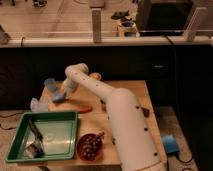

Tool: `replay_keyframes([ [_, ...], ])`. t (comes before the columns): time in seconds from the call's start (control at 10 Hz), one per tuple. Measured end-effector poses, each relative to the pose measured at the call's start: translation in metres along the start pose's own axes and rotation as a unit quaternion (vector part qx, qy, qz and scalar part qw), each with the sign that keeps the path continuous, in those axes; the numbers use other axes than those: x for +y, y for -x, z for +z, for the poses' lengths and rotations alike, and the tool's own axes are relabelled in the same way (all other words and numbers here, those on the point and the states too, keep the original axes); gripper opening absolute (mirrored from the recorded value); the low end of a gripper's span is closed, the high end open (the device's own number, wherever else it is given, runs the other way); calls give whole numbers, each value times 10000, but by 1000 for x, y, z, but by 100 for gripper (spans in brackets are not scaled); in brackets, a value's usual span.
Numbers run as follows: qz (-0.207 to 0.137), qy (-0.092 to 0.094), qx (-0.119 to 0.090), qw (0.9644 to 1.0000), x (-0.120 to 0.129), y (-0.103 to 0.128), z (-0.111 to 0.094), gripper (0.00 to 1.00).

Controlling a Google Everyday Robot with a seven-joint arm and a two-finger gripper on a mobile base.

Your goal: Place sponge in tray

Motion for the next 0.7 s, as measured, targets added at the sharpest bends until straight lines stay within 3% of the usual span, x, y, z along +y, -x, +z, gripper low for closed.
replay_keyframes([
  [0.3, -105, -476, 72, 9988, -3, -10, -50, 0],
  [0.5, -283, -679, 55, 9973, -3, -6, -76, 0],
  [0.7, -936, -705, -85, 9931, -2, 13, -91, 0],
])
